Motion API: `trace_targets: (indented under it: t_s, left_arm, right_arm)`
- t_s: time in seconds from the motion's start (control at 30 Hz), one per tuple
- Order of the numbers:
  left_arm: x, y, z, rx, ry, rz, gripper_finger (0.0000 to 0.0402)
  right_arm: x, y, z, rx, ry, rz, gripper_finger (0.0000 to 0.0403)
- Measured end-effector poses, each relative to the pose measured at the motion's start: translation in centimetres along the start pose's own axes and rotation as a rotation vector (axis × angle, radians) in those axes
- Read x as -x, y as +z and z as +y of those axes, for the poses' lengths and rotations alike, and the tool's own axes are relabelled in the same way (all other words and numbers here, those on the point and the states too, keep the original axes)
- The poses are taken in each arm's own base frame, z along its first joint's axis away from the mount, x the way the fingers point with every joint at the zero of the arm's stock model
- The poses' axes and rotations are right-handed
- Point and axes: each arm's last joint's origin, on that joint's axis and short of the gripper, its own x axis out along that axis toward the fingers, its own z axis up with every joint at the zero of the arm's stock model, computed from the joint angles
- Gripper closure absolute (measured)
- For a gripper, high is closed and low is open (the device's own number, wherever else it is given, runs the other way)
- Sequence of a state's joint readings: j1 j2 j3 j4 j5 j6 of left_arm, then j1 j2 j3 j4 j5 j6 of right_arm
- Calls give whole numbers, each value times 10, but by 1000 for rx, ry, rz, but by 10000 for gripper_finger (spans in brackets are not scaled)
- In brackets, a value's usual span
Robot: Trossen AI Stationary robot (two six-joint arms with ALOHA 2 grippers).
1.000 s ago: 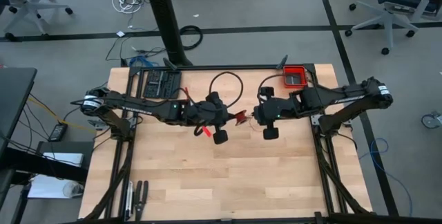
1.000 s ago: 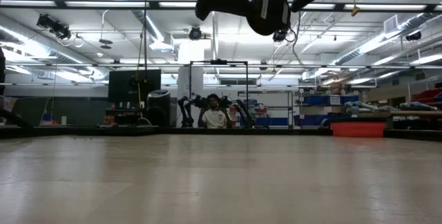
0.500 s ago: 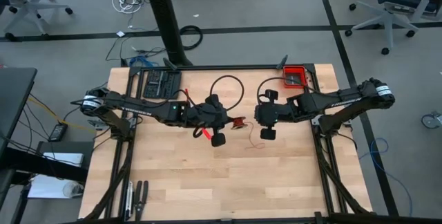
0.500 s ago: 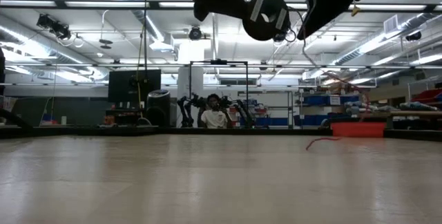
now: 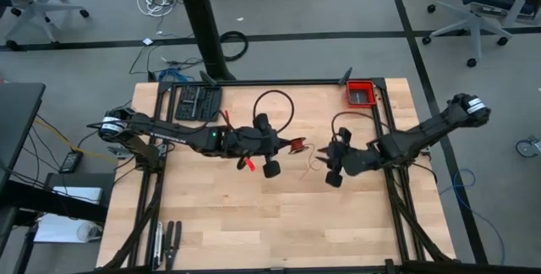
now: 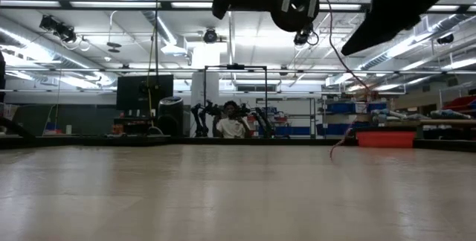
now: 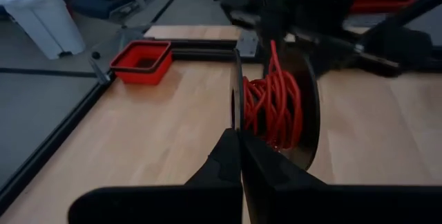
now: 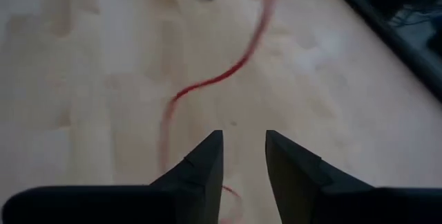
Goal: Coil cords
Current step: Coil the red wire on the black spool
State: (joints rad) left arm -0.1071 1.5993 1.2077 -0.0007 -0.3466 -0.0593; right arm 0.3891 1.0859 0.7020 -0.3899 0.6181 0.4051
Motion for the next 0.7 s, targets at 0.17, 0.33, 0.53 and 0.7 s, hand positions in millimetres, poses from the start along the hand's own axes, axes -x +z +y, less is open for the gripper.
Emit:
trace_targets:
  t_s: [0.17,0.33,0.53,0.7]
  left_arm:
    - [-1,-2,0,11,-1,-21,401]
    - [-1,-2,0,14,0,-26,401]
    - [-1,3,0,31,-3,-71,401]
    - [-1,4,0,34,-3,-78,401]
  right_arm:
    - [-3,-11,9,-64,44,-60,303]
    - [-6,-15,12,-94,70,-99,303]
    - [-12,-15,11,-101,62,-112,303]
    - [-18,-13,16,-81,71,-135,309]
